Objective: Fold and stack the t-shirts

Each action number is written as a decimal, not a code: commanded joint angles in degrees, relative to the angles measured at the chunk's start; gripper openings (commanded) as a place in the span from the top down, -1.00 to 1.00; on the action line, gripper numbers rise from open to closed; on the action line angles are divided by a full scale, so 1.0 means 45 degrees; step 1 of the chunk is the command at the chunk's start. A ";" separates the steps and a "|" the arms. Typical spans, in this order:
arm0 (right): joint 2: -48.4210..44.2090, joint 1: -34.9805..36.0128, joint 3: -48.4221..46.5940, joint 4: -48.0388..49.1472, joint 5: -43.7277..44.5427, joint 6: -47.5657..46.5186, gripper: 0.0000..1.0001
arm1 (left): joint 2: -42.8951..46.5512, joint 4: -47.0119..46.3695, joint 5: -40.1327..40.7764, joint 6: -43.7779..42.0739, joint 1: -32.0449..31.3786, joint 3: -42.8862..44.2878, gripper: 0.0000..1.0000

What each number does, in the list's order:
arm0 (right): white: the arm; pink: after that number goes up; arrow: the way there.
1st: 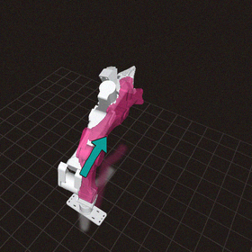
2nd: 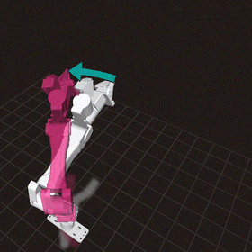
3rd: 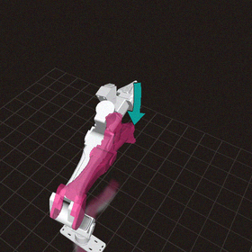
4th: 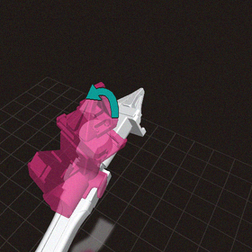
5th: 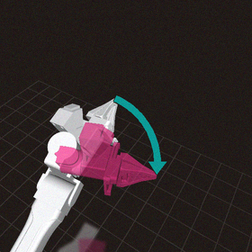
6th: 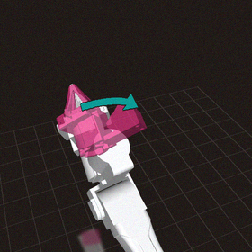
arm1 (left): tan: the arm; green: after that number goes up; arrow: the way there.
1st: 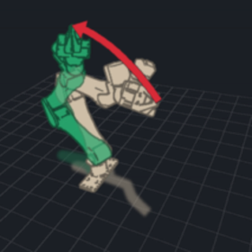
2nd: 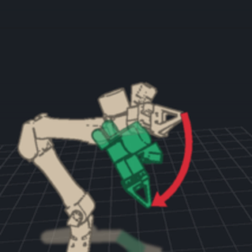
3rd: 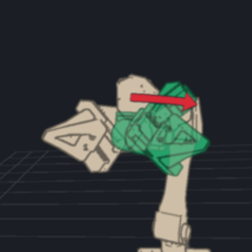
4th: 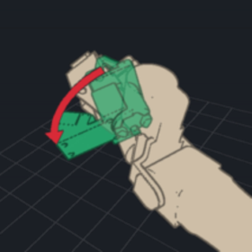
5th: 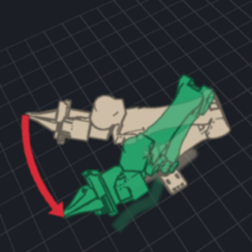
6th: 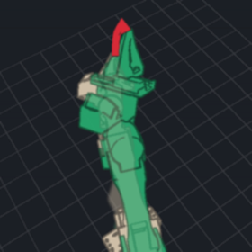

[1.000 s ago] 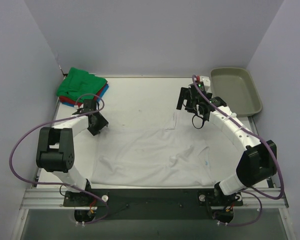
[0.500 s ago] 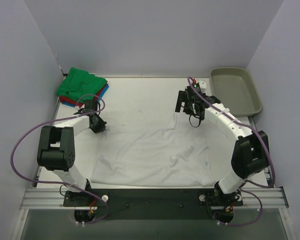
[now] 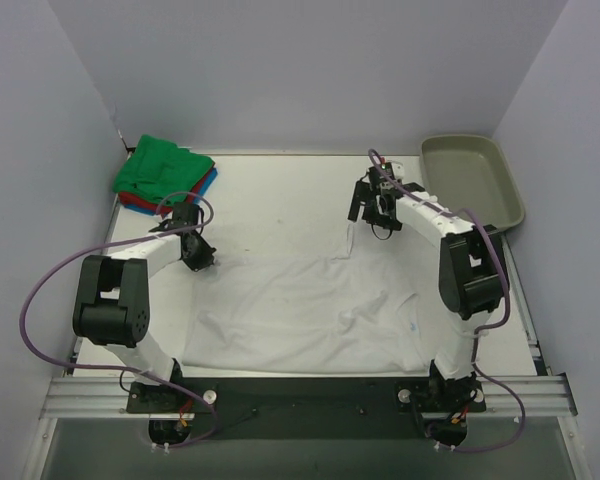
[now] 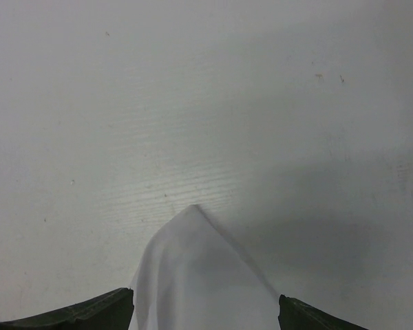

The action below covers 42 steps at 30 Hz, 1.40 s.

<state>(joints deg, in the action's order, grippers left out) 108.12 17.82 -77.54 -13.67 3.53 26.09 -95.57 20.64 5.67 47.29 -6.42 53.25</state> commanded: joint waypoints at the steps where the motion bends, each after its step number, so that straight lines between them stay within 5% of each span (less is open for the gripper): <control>1: 0.0524 -0.0191 -0.1127 0.0323 -0.0314 0.0179 -0.68 | 0.0437 0.0081 0.0126 -0.0176 -0.0059 -0.0037 1.00; 17: 0.2673 -0.0504 -0.2769 0.0128 -0.0530 0.0238 -0.53 | 0.0437 0.0120 0.0126 -0.0215 -0.0039 0.0060 1.00; 26: 0.2986 -0.0641 -0.2828 0.0089 -0.0706 0.0258 -0.09 | 0.0300 0.0139 0.0165 -0.0235 -0.0059 0.0099 1.00; 42: 0.3357 -0.0465 -0.2750 0.0108 -0.1370 0.0511 0.05 | 0.0202 0.0158 0.0204 -0.0196 -0.0059 0.0099 1.00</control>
<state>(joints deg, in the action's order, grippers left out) 121.84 15.16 -88.23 -12.19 -1.78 27.49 -95.48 20.91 5.74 47.09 -6.46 53.17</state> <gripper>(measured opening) 0.489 0.030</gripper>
